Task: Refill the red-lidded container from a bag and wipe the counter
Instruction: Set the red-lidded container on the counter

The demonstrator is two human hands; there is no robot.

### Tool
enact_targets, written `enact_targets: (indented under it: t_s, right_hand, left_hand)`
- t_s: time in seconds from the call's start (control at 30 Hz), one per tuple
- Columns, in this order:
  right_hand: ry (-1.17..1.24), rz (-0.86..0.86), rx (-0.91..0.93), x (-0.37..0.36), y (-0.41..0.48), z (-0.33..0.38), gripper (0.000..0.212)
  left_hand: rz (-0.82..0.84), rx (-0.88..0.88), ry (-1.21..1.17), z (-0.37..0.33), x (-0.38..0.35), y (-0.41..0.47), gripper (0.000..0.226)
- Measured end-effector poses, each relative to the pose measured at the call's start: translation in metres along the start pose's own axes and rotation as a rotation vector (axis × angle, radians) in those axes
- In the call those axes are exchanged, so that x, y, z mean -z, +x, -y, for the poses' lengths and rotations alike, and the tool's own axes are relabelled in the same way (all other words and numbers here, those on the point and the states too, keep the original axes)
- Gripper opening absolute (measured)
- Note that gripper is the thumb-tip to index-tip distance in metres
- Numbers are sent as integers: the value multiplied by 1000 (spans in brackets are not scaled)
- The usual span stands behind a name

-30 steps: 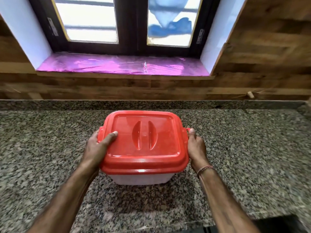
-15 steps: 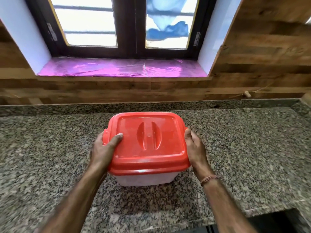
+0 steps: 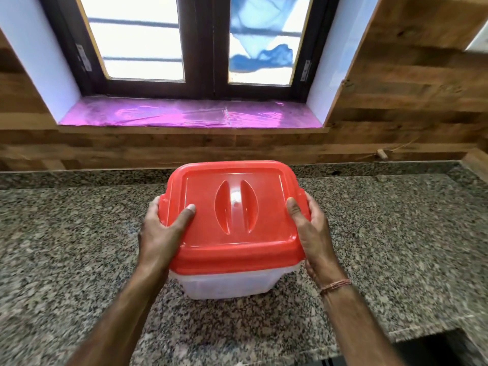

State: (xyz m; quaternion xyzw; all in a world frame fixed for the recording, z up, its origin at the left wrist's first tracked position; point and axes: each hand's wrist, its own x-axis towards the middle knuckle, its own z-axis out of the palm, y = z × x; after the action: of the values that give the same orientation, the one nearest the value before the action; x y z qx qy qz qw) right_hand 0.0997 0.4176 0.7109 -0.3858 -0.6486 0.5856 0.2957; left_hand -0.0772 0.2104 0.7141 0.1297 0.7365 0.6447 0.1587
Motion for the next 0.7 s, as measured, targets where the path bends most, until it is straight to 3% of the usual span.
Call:
enact_targets:
  t_s: [0.07, 0.23, 0.3, 0.4, 0.6, 0.7]
  right_hand:
    - [86, 13, 11, 8, 1, 6, 90]
    - [426, 121, -156, 52, 22, 19, 84]
    - [453, 104, -179, 74, 32, 21, 74]
    - [452, 57, -173, 114, 45, 16, 62]
    - [458, 13, -176, 218, 72, -12, 60]
    - [476, -27, -172, 266, 89, -37, 60]
  left_hand:
    - [-9, -58, -4, -12, -2, 0, 82]
    - [-14, -97, 26, -39, -35, 5, 84]
    - [9, -85, 61, -41, -60, 5, 88]
    - [72, -96, 69, -43, -104, -1, 77]
    - [178, -38, 135, -24, -197, -22, 95]
    - [198, 45, 271, -12, -229, -40, 86]
